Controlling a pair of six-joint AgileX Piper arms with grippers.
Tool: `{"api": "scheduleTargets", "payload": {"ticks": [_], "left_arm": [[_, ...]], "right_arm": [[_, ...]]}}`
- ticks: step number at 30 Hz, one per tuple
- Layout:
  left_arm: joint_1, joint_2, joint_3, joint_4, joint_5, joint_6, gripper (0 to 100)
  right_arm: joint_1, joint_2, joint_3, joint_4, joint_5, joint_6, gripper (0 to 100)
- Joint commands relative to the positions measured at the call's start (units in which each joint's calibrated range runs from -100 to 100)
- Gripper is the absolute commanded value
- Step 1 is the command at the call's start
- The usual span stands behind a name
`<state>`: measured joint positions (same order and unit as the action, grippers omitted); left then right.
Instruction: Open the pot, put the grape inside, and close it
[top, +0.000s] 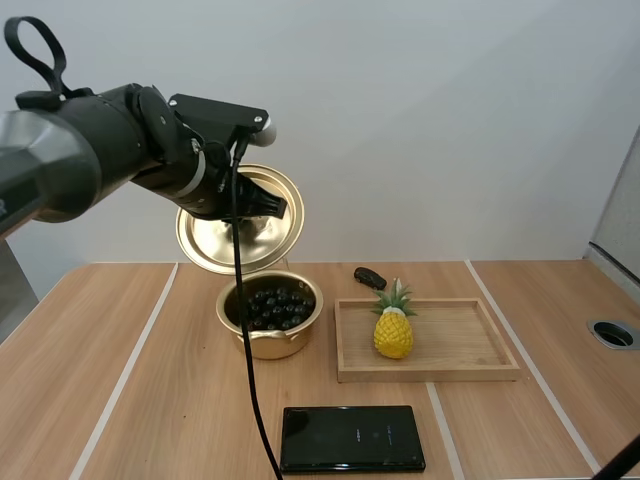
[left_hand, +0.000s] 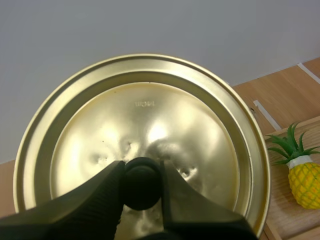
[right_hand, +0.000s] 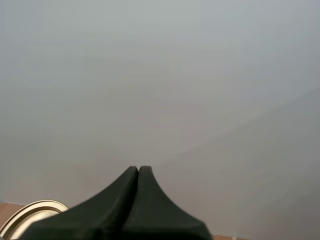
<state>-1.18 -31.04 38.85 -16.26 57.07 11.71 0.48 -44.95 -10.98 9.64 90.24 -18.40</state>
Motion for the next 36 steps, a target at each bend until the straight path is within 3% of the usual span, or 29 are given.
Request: {"api": "scheduleTargets", "payload": {"ticks": [1,22,28,36], "left_arm": [[-0.19,2.21,0.00,-3.19,-2.05,2.60,0],[-0.19,18.36,-0.52,-3.65,1.30,5.91,0],[-0.19,20.95,-7.56,-6.26,13.28,5.81,0],[-0.19,24.99,-15.39,-4.08,24.86,0.57,0]], "right_arm": [[-0.22,-1.68,-0.18,-0.10,-0.12,0.11,0],[-0.22,-5.57,-0.18,-1.10,5.42,0.11,0],[-0.22,-5.84,-0.18,-1.43,6.19,0.11,0],[-0.22,-6.23,-0.18,-1.46,7.48,0.11,0]]}}
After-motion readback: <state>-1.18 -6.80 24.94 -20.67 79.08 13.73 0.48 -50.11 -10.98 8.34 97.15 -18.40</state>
